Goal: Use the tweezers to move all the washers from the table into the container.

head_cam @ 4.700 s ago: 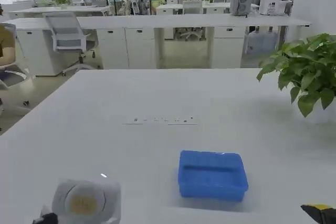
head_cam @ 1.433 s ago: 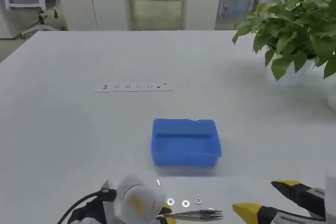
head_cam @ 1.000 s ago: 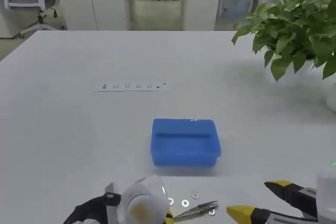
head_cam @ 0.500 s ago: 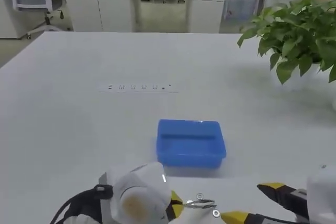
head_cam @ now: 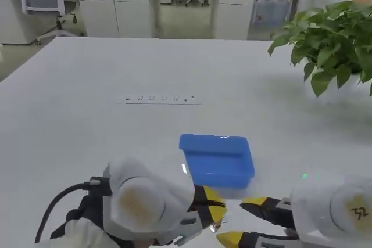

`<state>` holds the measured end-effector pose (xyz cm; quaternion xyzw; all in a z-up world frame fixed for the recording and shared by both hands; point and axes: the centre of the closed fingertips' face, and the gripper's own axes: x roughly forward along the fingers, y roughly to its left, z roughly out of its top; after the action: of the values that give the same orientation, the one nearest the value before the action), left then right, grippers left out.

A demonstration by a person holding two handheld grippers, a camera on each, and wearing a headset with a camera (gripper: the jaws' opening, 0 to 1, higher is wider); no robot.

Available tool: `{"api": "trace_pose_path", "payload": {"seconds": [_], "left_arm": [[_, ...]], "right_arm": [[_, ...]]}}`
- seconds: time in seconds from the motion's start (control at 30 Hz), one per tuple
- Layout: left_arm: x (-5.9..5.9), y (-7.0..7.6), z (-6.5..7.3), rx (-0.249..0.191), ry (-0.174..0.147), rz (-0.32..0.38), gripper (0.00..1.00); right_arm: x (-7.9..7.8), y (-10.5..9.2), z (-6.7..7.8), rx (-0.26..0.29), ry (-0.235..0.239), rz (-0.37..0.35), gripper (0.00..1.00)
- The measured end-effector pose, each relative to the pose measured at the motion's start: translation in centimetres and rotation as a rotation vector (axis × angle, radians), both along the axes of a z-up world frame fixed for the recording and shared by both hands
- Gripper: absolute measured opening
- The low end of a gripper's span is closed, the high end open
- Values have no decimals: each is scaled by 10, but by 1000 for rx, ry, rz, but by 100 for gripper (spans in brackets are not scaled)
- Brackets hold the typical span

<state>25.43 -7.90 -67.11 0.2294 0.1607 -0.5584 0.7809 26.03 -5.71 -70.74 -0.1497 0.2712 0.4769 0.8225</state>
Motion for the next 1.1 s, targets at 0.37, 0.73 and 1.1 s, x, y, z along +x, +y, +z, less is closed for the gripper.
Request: {"api": "trace_pose_path", "payload": {"seconds": [0.37,0.73,1.1], "left_arm": [[-22,3,13,8,-40,-39,0],[-16,9,7,-35,1,55,0],[7,58,-33,-18,157,398,28]], "right_arm": [[-8,18,-3,-54,-20,128,10],[-12,24,-12,-61,-7,162,5],[20,27,-13,31,61,85,5]]}}
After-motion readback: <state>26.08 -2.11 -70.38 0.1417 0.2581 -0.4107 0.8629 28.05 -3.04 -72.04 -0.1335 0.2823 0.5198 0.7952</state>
